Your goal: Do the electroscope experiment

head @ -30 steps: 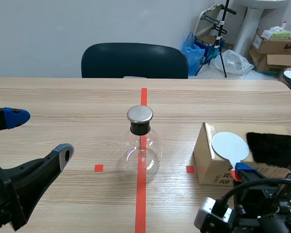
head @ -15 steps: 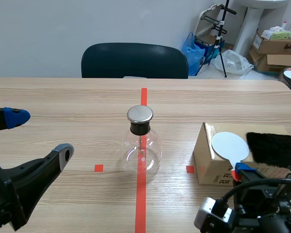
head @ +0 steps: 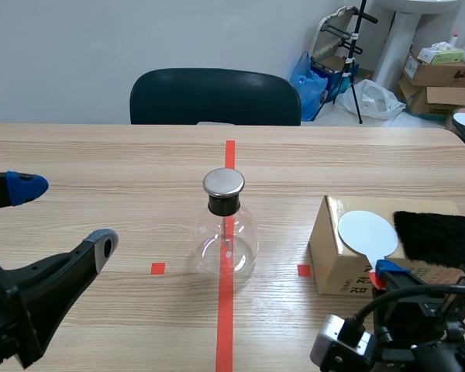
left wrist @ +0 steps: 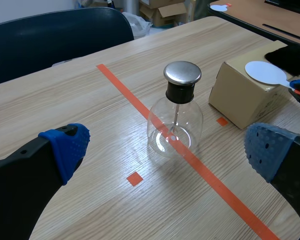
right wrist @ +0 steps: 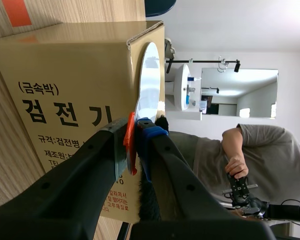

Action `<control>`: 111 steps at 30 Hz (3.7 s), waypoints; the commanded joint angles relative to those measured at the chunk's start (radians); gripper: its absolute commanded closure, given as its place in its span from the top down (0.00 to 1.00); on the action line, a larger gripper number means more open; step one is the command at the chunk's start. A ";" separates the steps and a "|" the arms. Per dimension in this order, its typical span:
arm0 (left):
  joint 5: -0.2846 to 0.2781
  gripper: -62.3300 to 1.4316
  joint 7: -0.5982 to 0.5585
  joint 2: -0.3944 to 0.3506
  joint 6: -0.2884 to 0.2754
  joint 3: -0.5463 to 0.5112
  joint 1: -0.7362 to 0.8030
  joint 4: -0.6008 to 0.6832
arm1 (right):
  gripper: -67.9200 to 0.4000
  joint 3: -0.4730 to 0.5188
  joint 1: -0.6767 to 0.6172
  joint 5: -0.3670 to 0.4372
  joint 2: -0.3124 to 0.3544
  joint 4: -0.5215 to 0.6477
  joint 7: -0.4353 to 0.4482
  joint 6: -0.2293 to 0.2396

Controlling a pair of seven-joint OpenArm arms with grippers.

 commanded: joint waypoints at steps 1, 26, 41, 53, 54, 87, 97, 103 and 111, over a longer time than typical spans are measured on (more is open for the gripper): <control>-0.009 1.00 -0.014 0.005 -0.001 0.000 0.005 0.019 | 0.02 0.002 0.006 -0.001 0.011 0.016 0.000 -0.011; -0.009 1.00 -0.014 0.005 -0.001 0.000 0.005 0.019 | 0.02 0.002 0.006 -0.001 0.011 0.016 0.000 -0.011; -0.009 1.00 -0.014 0.005 -0.001 0.000 0.005 0.019 | 0.02 0.002 0.006 -0.001 0.011 0.016 -0.001 -0.011; -0.009 1.00 -0.014 0.005 -0.001 0.000 0.005 0.019 | 0.02 0.002 0.006 -0.001 0.011 0.016 0.000 -0.011; -0.009 1.00 -0.014 0.005 -0.001 0.000 0.005 0.019 | 0.02 0.002 0.006 -0.001 0.011 0.016 0.000 -0.011; -0.006 1.00 -0.010 0.004 -0.001 0.001 -0.002 0.015 | 0.02 0.002 0.006 -0.069 0.011 0.048 -0.046 -0.024; -0.007 0.07 0.088 -0.099 -0.033 0.136 -0.208 -0.178 | 0.02 -0.074 0.016 -0.138 0.059 0.155 -0.140 -0.043; -0.005 0.07 0.028 -0.134 -0.168 0.290 -0.417 -0.372 | 0.02 -0.152 0.075 -0.183 0.081 0.156 -0.237 -0.060; 0.080 0.07 -0.098 -0.134 -0.179 0.546 -0.684 -0.590 | 0.02 -0.262 0.163 -0.206 0.112 0.155 -0.322 -0.045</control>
